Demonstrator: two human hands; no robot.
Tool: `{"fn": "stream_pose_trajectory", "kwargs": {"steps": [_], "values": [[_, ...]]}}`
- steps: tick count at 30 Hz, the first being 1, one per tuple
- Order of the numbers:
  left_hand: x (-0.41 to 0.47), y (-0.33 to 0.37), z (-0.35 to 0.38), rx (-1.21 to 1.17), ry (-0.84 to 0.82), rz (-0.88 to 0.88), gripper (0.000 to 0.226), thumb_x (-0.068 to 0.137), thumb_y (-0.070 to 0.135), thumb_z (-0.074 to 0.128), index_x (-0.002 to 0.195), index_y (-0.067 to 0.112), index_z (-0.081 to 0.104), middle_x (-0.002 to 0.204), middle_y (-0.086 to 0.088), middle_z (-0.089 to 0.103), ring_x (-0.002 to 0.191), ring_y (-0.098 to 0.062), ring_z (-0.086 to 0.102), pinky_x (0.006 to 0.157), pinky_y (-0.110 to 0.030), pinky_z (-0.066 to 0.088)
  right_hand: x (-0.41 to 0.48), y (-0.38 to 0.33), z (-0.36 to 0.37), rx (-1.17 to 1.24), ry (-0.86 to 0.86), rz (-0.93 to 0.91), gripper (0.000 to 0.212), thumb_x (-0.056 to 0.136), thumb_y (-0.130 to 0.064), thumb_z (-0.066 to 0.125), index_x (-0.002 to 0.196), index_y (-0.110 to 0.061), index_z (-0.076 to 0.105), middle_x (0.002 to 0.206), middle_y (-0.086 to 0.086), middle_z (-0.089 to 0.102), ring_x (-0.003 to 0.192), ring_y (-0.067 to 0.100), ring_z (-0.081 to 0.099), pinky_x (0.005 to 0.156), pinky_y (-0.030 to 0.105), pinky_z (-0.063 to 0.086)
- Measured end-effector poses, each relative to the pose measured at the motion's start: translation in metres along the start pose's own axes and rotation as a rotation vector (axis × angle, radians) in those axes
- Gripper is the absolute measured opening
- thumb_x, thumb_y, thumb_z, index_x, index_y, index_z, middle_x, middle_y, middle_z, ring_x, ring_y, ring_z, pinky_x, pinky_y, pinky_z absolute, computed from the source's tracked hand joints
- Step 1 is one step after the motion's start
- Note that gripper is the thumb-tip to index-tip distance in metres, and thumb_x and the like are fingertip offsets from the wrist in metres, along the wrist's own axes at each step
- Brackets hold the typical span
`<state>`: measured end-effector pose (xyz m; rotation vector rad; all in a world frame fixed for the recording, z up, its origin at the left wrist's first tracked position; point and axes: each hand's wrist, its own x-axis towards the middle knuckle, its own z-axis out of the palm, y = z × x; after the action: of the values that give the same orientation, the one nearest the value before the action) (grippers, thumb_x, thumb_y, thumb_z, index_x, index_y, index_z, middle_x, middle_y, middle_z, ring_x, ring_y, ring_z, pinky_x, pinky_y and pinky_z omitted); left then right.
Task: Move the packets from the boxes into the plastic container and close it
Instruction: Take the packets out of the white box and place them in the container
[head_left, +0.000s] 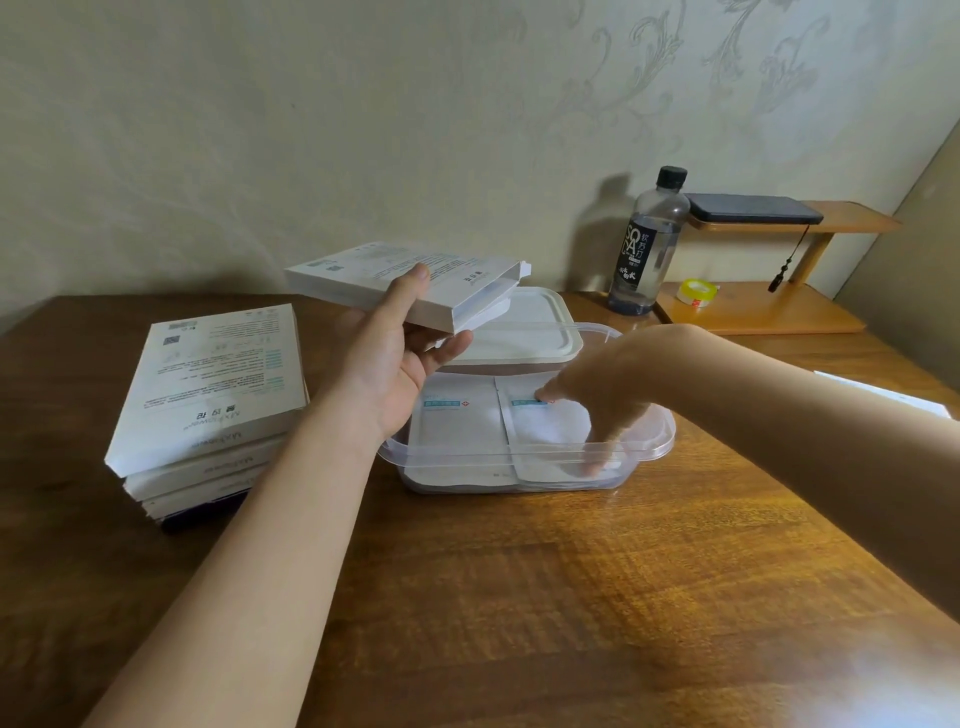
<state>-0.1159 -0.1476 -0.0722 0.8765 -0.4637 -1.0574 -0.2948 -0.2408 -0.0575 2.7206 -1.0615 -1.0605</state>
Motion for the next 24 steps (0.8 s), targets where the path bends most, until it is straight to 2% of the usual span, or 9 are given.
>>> {"fn": "stream_pose_trajectory", "kwargs": {"steps": [3,5,9,12,15,18,20,22,24], "values": [[0.000,0.000,0.000,0.002,-0.007,0.002,0.013,0.095,0.019,0.070,0.105,0.017,0.063,0.091,-0.005,0.077,0.086,-0.020,0.074,0.061,-0.031,0.061,0.006,-0.006,-0.003,0.040,0.163,-0.057,0.078,0.088,-0.052,0.068,0.153,-0.023,0.035,0.152,0.003,0.046,0.140,0.025,0.043,0.115,0.042,0.035],[0.000,0.000,-0.001,0.000,-0.010,0.001,0.017,0.095,0.020,0.070,0.110,0.017,0.062,0.098,-0.007,0.075,0.089,-0.021,0.074,0.061,-0.031,0.060,0.013,-0.011,0.001,0.069,0.220,-0.109,0.078,0.091,-0.051,0.065,0.156,-0.026,0.031,0.158,0.000,0.039,0.145,0.023,0.036,0.118,0.042,0.030],[0.000,0.000,-0.002,-0.003,-0.014,0.002,0.019,0.094,0.020,0.071,0.111,0.017,0.062,0.100,-0.007,0.074,0.091,-0.021,0.074,0.062,-0.031,0.060,0.019,-0.013,0.010,0.093,0.166,-0.112,0.078,0.094,-0.054,0.058,0.158,-0.037,0.018,0.163,-0.004,0.029,0.149,0.024,0.030,0.119,0.046,0.028],[0.000,0.000,-0.002,0.004,-0.016,0.004,0.022,0.094,0.021,0.071,0.114,0.018,0.061,0.102,-0.008,0.074,0.093,-0.022,0.073,0.062,-0.031,0.060,0.018,-0.009,0.013,0.060,0.152,-0.082,0.078,0.092,-0.061,0.054,0.158,-0.036,0.020,0.158,-0.003,0.037,0.143,0.025,0.038,0.116,0.045,0.036],[0.000,0.000,-0.003,0.007,-0.020,0.005,0.022,0.094,0.021,0.071,0.114,0.018,0.061,0.103,-0.008,0.073,0.094,-0.022,0.073,0.062,-0.031,0.060,0.021,-0.009,0.017,0.033,0.146,-0.066,0.074,0.095,-0.056,0.055,0.157,-0.033,0.021,0.154,0.001,0.043,0.137,0.027,0.045,0.112,0.043,0.042],[-0.001,0.001,-0.003,0.009,-0.024,0.012,0.016,0.095,0.019,0.070,0.108,0.020,0.061,0.097,-0.006,0.075,0.088,-0.020,0.074,0.062,-0.031,0.060,0.022,-0.008,0.021,0.009,0.115,-0.048,0.073,0.102,-0.043,0.051,0.160,-0.035,0.007,0.167,-0.002,0.016,0.150,0.030,0.027,0.119,0.048,0.031],[-0.002,0.001,-0.002,0.008,-0.023,0.017,0.014,0.095,0.019,0.070,0.106,0.020,0.062,0.090,-0.004,0.076,0.080,-0.017,0.075,0.062,-0.032,0.061,0.019,-0.008,0.022,0.025,0.097,-0.051,0.075,0.102,-0.046,0.048,0.160,-0.036,0.001,0.168,-0.007,0.003,0.153,0.029,0.017,0.120,0.049,0.024],[-0.002,0.001,-0.001,0.010,-0.025,0.017,0.014,0.095,0.019,0.070,0.106,0.020,0.062,0.087,-0.003,0.076,0.078,-0.016,0.075,0.062,-0.032,0.061,0.017,-0.007,0.020,0.056,0.106,-0.067,0.078,0.099,-0.052,0.050,0.160,-0.034,0.006,0.168,-0.006,0.012,0.151,0.028,0.024,0.120,0.049,0.027],[-0.003,0.001,-0.001,0.014,-0.029,0.019,0.013,0.095,0.019,0.070,0.105,0.021,0.062,0.087,-0.003,0.076,0.080,-0.017,0.075,0.062,-0.032,0.061,0.015,-0.005,0.016,0.097,0.131,-0.082,0.082,0.093,-0.059,0.055,0.159,-0.029,0.016,0.161,-0.002,0.033,0.144,0.027,0.038,0.117,0.047,0.036]]}}
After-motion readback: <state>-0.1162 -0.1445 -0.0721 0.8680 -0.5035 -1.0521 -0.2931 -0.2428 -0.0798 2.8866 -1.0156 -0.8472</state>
